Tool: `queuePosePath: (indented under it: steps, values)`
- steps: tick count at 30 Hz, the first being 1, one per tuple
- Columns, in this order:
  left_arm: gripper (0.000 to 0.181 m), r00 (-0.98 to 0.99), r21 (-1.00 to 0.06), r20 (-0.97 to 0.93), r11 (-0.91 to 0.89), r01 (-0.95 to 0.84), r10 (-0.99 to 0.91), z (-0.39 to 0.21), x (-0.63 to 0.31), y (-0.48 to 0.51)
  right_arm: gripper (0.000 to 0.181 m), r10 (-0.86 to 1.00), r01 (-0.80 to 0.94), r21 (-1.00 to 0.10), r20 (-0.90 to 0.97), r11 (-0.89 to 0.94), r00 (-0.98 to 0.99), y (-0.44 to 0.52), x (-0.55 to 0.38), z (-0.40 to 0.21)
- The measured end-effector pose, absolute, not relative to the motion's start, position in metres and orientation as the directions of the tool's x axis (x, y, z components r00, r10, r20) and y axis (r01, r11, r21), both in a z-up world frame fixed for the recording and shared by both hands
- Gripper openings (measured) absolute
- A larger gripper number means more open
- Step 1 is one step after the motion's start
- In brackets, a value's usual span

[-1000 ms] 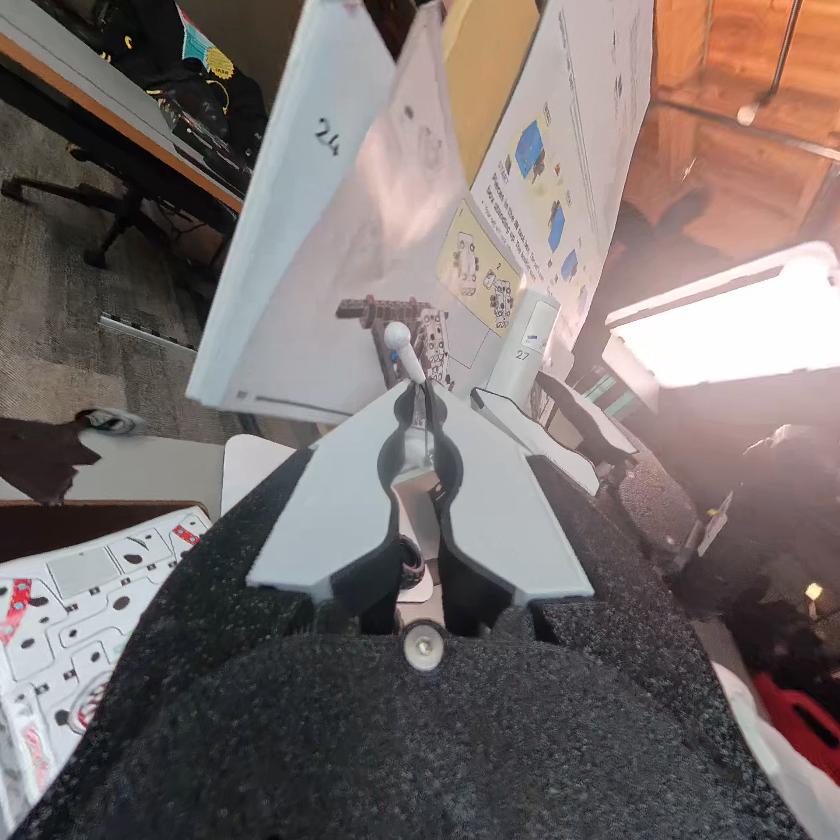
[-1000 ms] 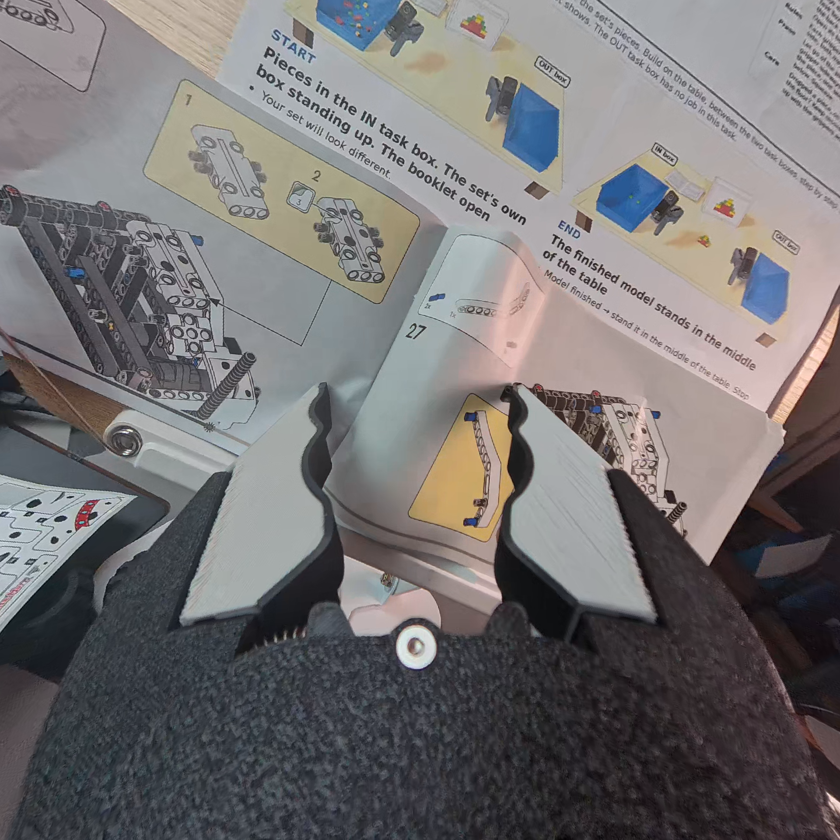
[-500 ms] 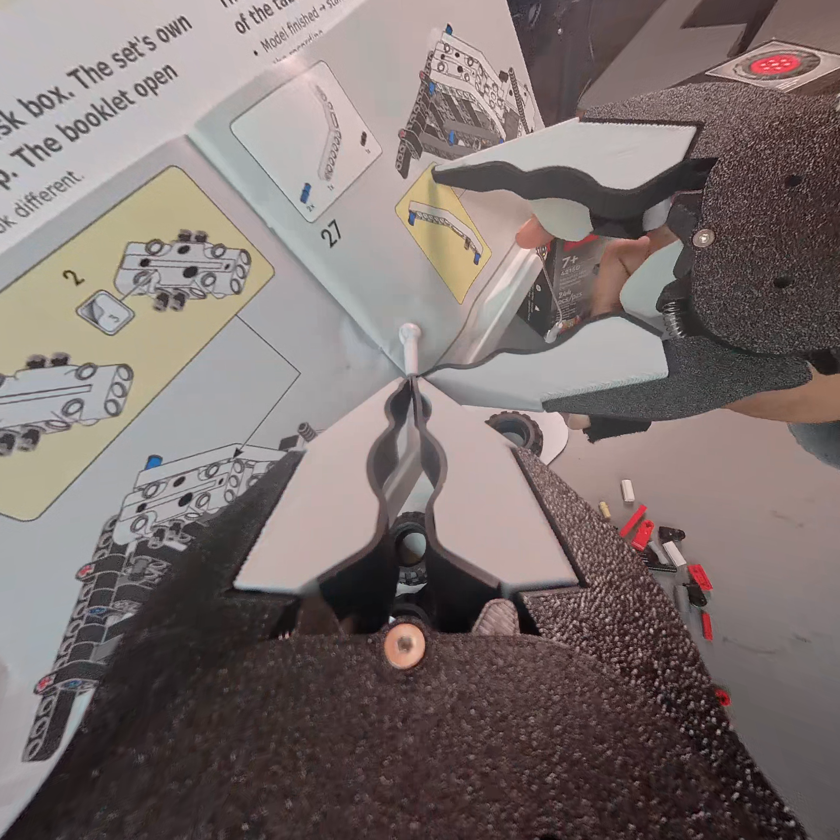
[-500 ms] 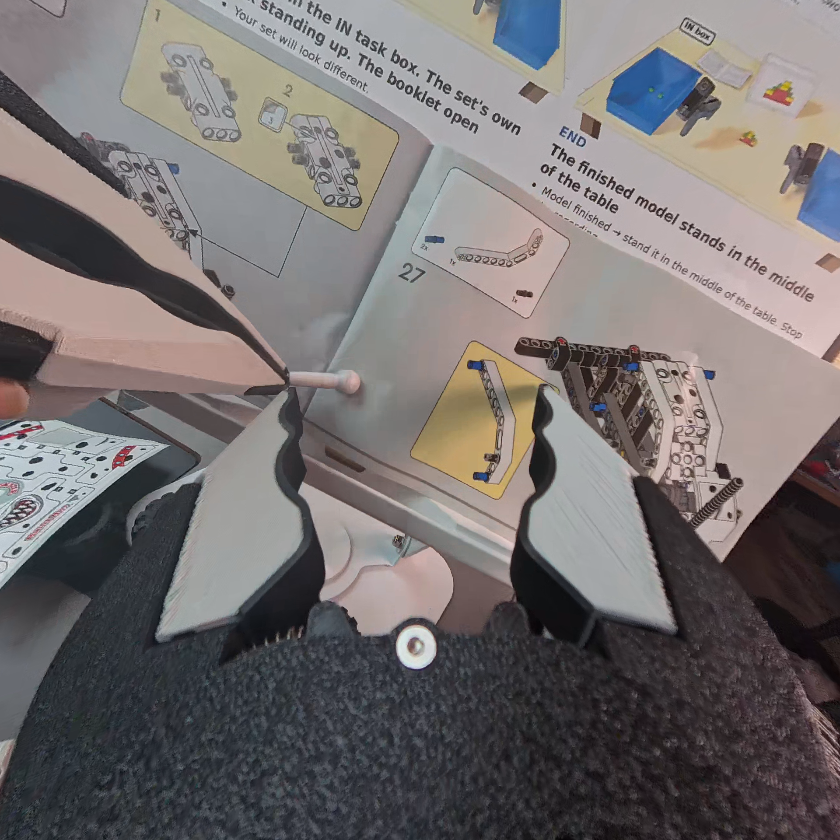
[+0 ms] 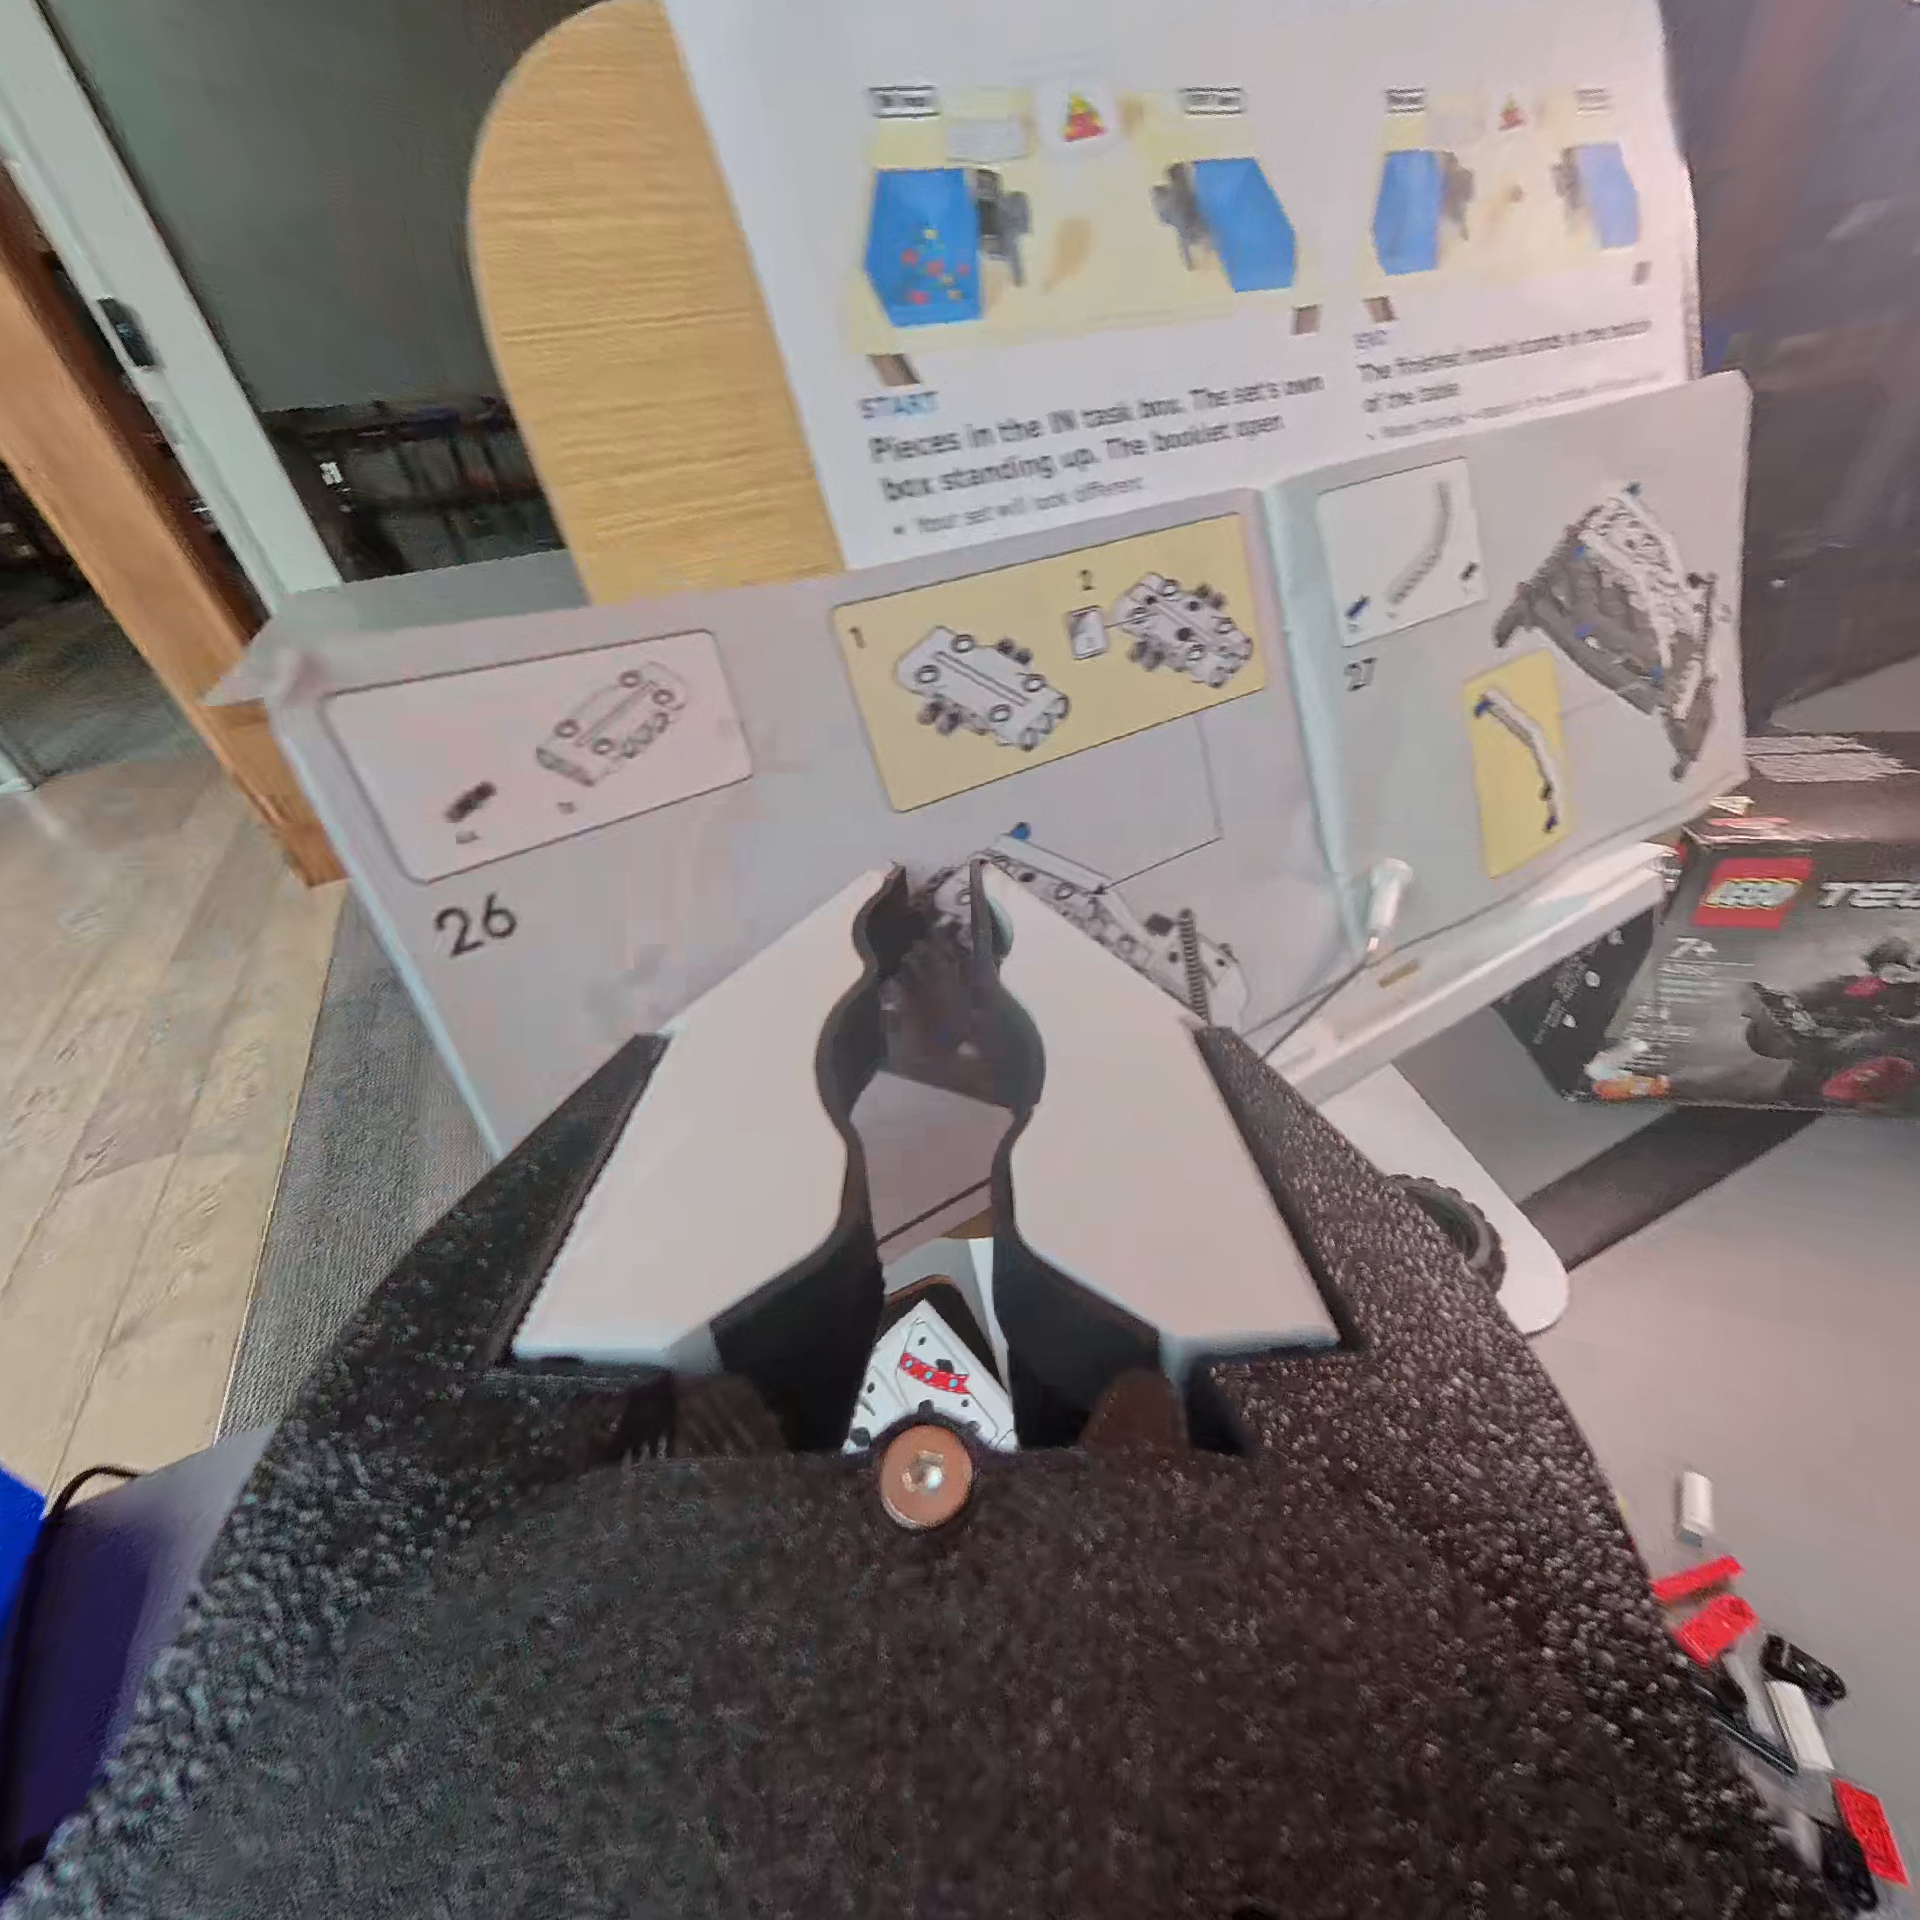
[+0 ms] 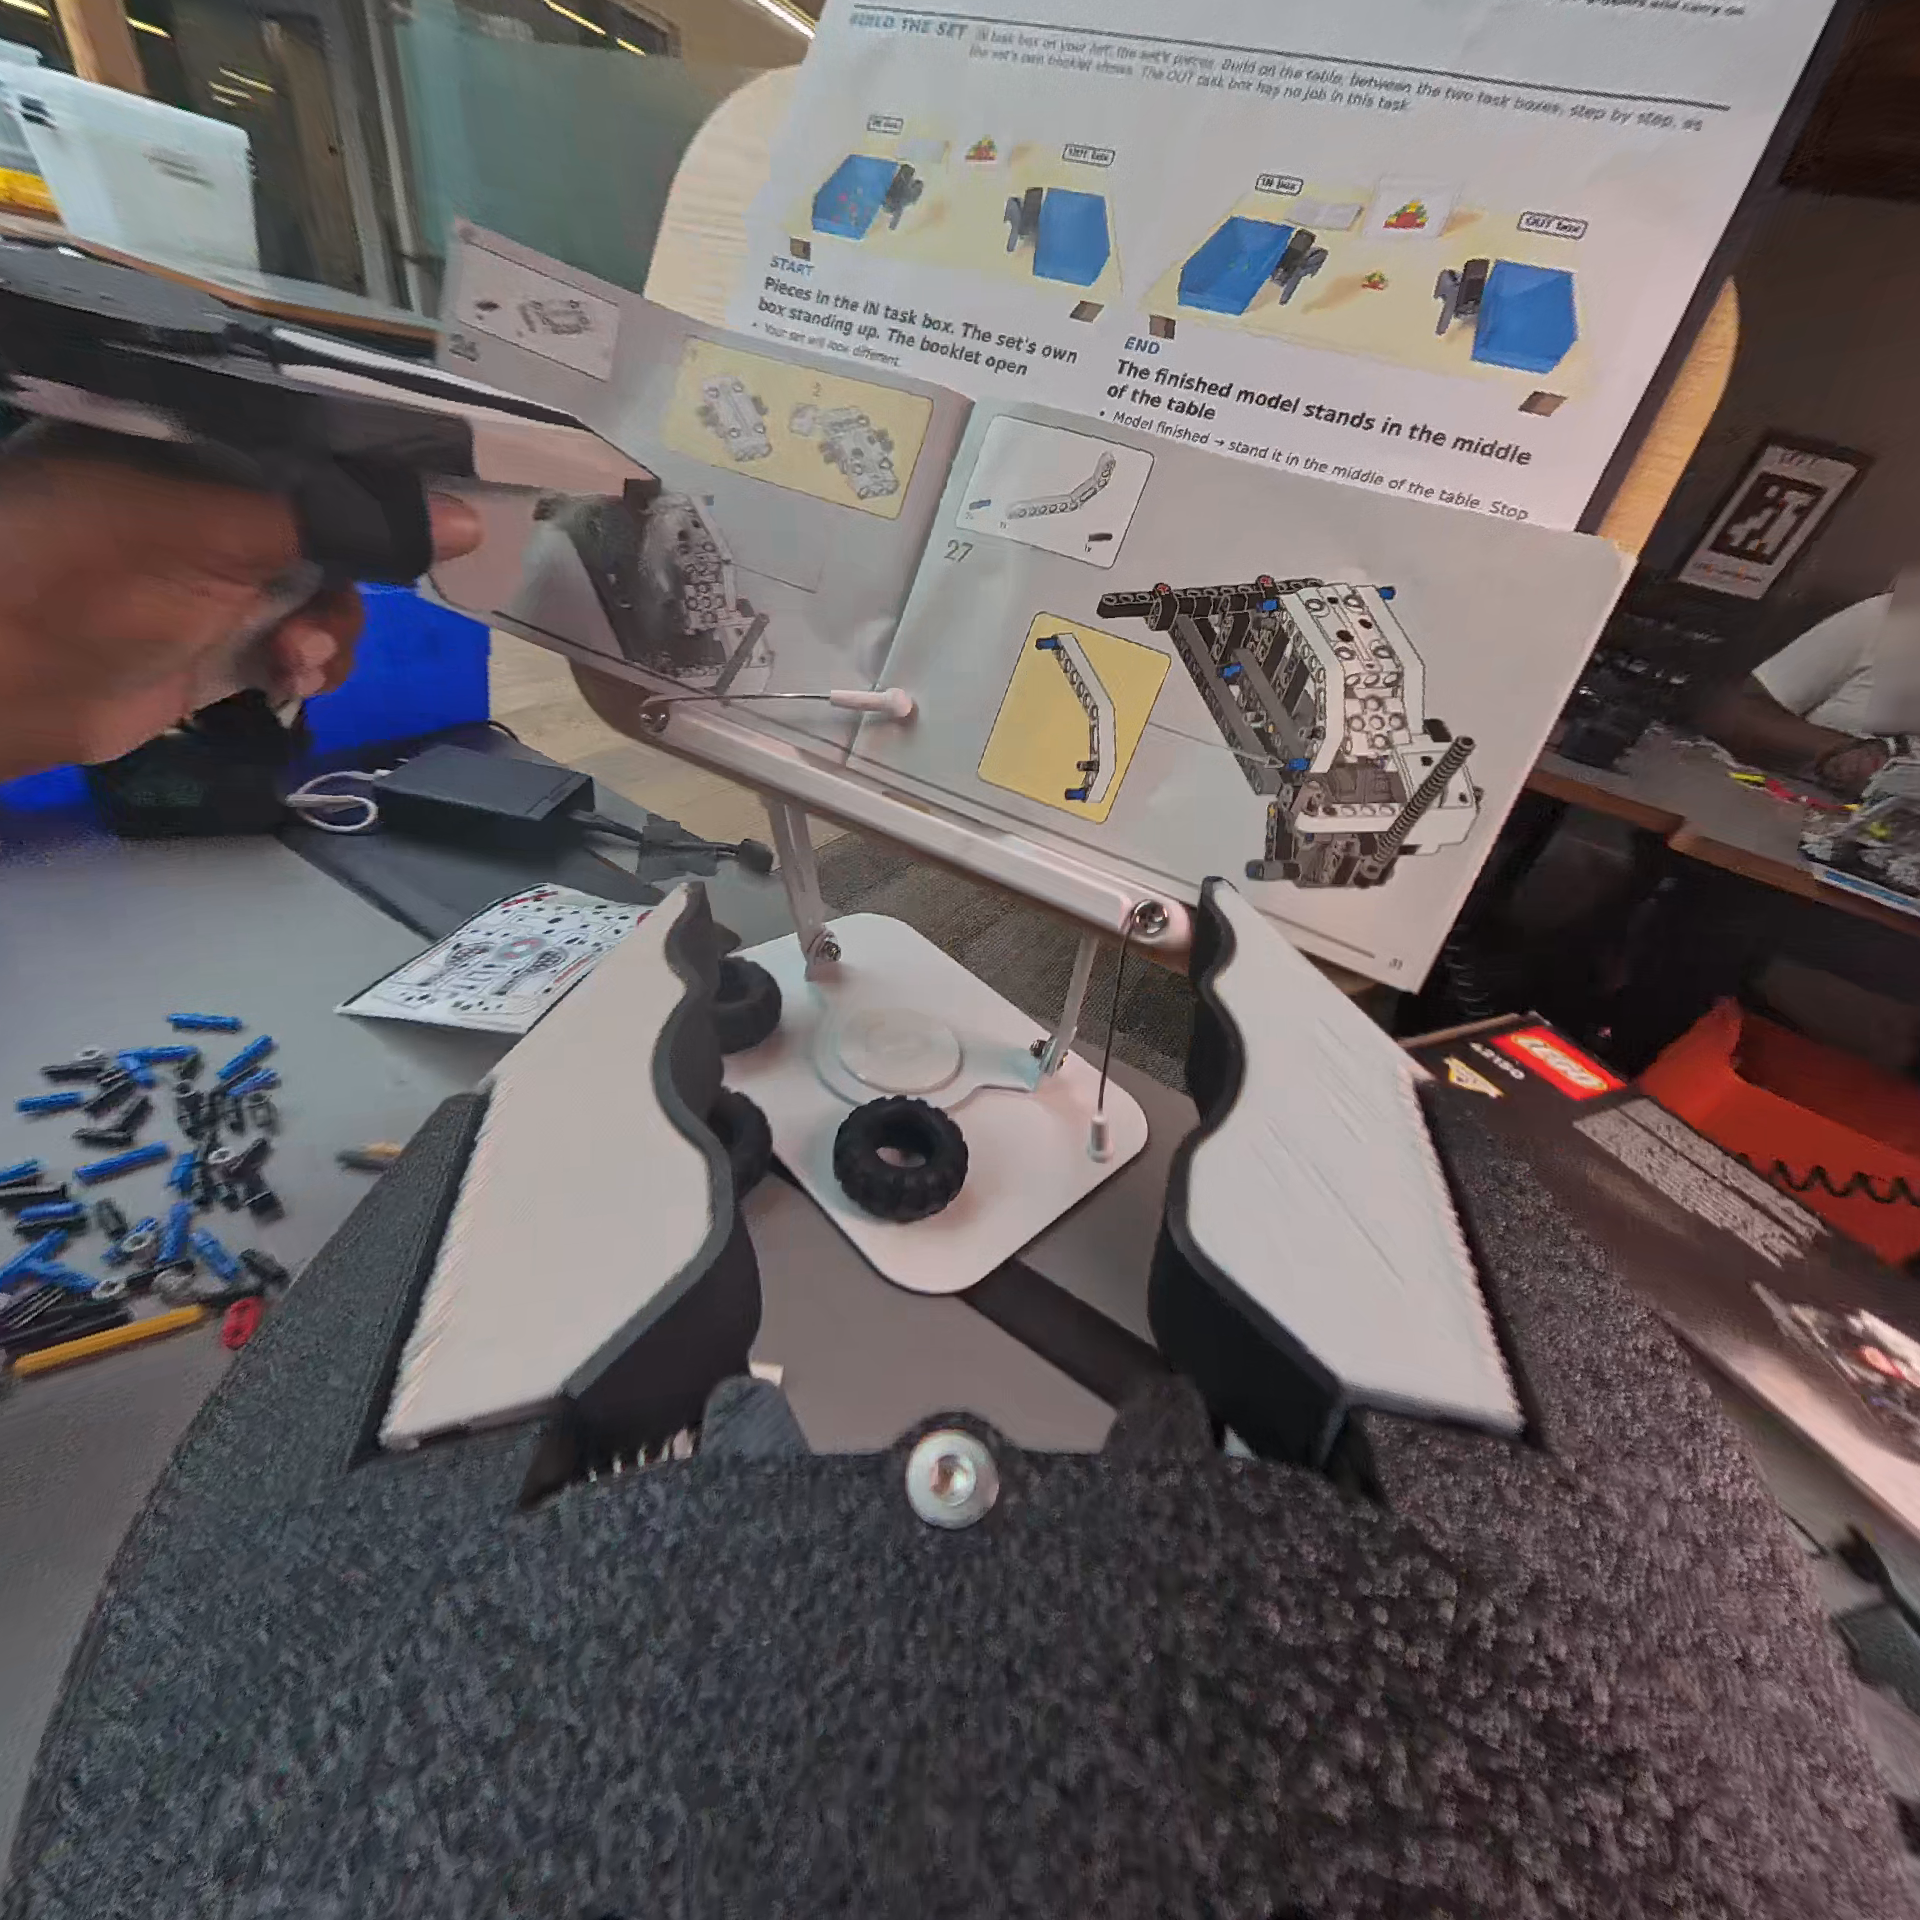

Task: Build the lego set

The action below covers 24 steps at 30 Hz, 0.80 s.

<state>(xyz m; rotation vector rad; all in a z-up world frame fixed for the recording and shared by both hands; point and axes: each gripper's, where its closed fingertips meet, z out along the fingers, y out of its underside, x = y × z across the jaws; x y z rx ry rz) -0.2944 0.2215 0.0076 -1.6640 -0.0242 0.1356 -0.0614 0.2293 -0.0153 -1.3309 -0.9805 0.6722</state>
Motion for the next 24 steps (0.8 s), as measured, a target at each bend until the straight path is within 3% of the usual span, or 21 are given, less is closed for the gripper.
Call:
queuePosePath:
  steps: [1, 3, 7, 12, 17, 24]
  values:
    - [0.009, 0.991, -0.993, -0.058, -0.111, -0.045, 0.118, 0.005, -0.303, 0.221, 0.09, 0.877, 0.126, -0.983, 0.179, 0.136, 0.445, 0.217, -0.047, -0.018]
    - [0.0, 0.99, -0.992, -0.034, -0.121, -0.018, 0.135, 0.002, -0.316, 0.22, 0.088, 0.9, 0.132, -0.986, 0.144, 0.097, 0.413, 0.191, -0.017, -0.027]
    - [0.0, 0.992, -0.994, 0.074, -0.075, 0.082, 0.098, 0.004, -0.317, 0.22, 0.083, 0.911, 0.168, -0.985, 0.103, 0.038, 0.4, 0.146, 0.042, -0.05]
    - [0.002, 0.992, -0.998, 0.045, -0.047, 0.051, 0.12, 0.004, -0.321, 0.211, 0.081, 0.891, 0.155, -0.987, 0.043, -0.031, 0.452, 0.107, 0.092, -0.079]
    - [0.01, 0.986, -0.998, 0.03, -0.055, 0.039, 0.164, 0.008, -0.334, 0.19, 0.076, 0.871, 0.068, -0.996, -0.02, -0.061, 0.491, 0.097, 0.107, -0.097]
    - [0.009, 0.977, -0.999, -0.018, -0.036, -0.011, 0.212, 0.025, -0.346, 0.156, 0.075, 0.901, 0.096, -0.993, -0.024, -0.073, 0.434, 0.08, 0.092, -0.116]
